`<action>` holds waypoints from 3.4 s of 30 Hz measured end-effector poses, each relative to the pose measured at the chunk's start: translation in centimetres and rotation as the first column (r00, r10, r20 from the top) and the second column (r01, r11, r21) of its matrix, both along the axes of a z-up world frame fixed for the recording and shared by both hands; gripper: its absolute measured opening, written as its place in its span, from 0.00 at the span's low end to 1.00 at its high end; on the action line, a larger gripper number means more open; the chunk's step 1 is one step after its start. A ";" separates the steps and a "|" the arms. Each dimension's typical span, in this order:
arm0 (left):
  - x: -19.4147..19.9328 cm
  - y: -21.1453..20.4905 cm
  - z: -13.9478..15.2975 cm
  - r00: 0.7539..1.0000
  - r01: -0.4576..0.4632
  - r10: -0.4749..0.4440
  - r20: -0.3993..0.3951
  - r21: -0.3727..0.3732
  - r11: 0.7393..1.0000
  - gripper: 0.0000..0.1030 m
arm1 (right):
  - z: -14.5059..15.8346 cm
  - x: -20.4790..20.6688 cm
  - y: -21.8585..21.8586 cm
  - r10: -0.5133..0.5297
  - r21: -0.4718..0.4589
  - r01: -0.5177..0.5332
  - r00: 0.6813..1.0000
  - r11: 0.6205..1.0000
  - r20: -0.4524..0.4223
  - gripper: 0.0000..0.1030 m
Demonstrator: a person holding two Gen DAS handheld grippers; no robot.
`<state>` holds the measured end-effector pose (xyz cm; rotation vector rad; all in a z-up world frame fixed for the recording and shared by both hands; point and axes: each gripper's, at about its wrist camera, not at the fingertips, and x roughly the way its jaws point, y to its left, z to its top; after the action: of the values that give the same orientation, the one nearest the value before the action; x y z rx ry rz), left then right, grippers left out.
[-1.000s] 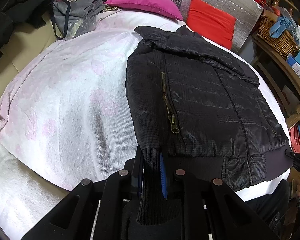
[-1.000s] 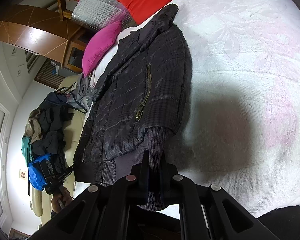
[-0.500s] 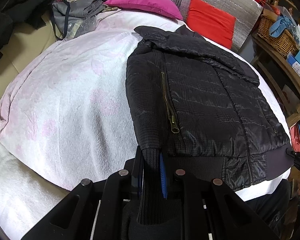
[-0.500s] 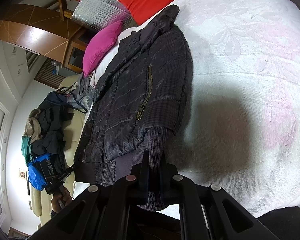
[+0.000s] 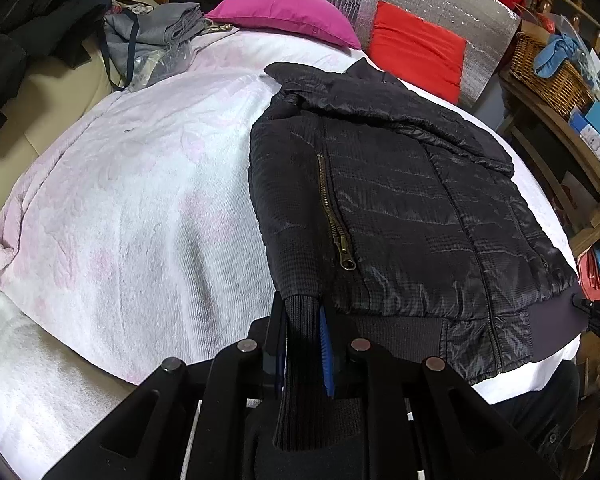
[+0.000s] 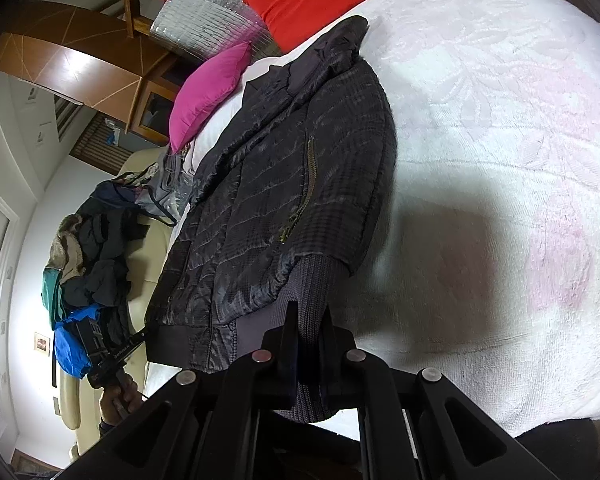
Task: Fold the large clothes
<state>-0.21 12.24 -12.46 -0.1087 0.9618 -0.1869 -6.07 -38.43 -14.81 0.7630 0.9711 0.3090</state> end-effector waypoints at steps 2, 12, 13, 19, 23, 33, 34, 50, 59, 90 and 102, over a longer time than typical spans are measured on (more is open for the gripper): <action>0.0 0.0 0.0 1.000 0.001 -0.001 0.000 0.000 1.000 0.15 | 0.0 0.1 -0.1 0.000 0.000 0.000 1.000 1.000 0.000 0.08; -0.1 0.1 0.0 1.000 0.004 -0.004 0.001 -0.005 1.000 0.15 | 0.1 0.0 -0.1 -0.001 0.001 0.001 1.000 1.000 0.005 0.08; -0.1 0.1 0.0 1.000 0.004 -0.004 0.003 -0.007 1.000 0.15 | 0.1 0.0 -0.2 -0.002 0.001 0.002 1.000 1.000 0.005 0.08; 0.2 0.2 0.5 1.000 0.011 -0.011 0.003 -0.025 1.000 0.15 | 0.5 0.0 -0.4 0.000 0.005 0.000 1.000 1.000 0.025 0.08; 0.4 0.4 1.3 1.000 0.011 -0.010 0.013 -0.053 0.999 0.15 | 1.0 0.2 -0.7 0.003 0.011 -0.003 0.999 1.000 0.042 0.08; 1.0 0.2 2.7 0.999 0.017 -0.015 0.029 -0.078 0.997 0.15 | 1.9 0.5 -1.1 -0.008 0.042 0.005 0.997 0.999 0.074 0.08; 1.0 0.1 2.7 0.999 0.018 -0.016 0.027 -0.074 0.997 0.15 | 1.8 0.5 -1.1 -0.009 0.045 0.005 0.997 0.999 0.072 0.08; 1.1 0.3 3.2 0.999 0.011 -0.008 0.036 -0.088 0.996 0.14 | 3.0 0.8 -1.1 -0.004 0.056 -0.002 0.994 0.998 0.107 0.08; 1.1 0.3 2.6 1.000 0.003 -0.001 0.026 -0.084 0.996 0.15 | 2.9 0.7 -1.2 0.000 0.055 -0.006 0.995 0.998 0.104 0.08; 3.3 0.0 4.1 0.997 0.024 -0.015 0.076 -0.115 0.993 0.15 | 5.3 3.8 -1.1 -0.013 0.049 0.007 0.991 0.999 0.133 0.08; 6.7 -1.5 8.4 0.989 0.037 -0.020 0.149 -0.114 0.993 0.15 | 8.0 7.1 -2.3 -0.039 0.083 0.022 0.978 0.996 0.207 0.08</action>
<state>6.46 10.70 -4.02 -0.1857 0.8046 -0.2740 1.07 -40.70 -6.86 0.8006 0.7519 0.3945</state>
